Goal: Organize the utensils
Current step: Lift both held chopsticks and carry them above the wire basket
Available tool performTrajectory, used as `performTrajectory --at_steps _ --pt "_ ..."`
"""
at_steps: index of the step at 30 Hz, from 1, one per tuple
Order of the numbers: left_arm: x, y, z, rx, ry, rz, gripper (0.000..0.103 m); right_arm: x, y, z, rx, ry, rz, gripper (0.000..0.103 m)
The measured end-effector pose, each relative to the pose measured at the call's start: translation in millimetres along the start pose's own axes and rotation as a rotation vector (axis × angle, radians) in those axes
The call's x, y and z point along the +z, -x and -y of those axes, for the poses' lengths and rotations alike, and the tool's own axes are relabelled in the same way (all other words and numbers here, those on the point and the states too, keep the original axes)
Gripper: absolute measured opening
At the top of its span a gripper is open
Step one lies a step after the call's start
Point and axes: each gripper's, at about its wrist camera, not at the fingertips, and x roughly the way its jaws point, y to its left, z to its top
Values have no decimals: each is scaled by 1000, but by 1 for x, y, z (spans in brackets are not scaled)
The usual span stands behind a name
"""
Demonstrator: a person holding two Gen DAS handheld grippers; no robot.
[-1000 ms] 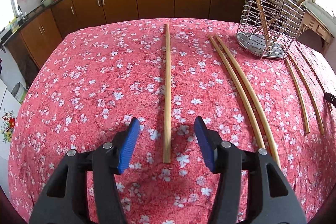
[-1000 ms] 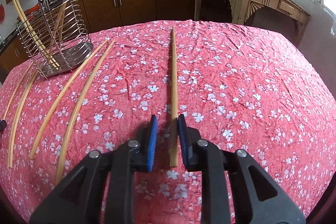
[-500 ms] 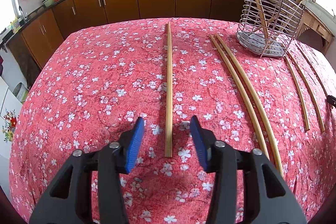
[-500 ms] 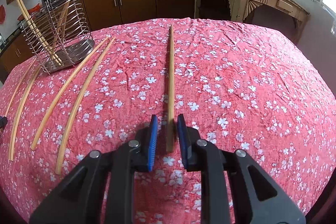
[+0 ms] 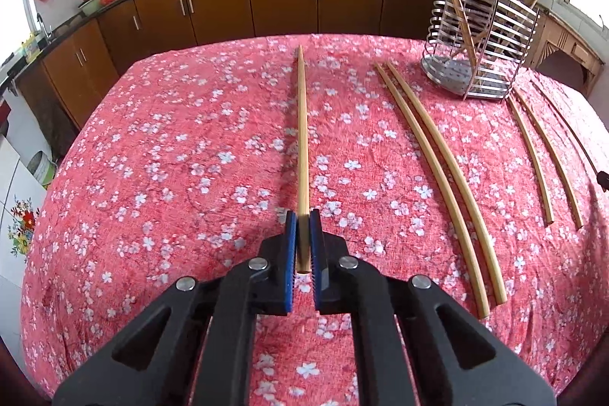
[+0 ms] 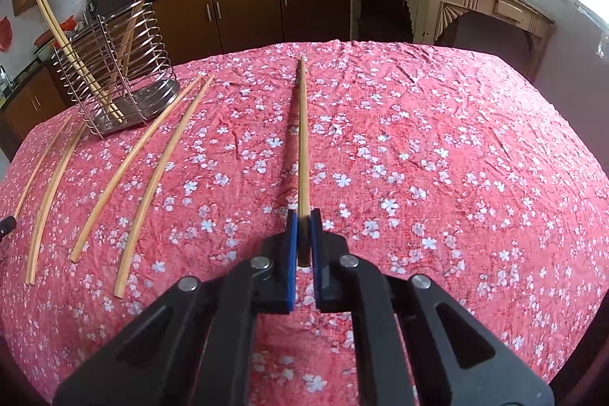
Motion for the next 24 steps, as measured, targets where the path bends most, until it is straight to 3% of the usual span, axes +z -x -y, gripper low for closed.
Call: performTrajectory --at_steps 14,24 --pt "49 96 -17 -22 67 306 7 47 95 -9 10 36 291 8" --pt "87 120 -25 -8 122 391 7 87 127 -15 33 19 413 8"
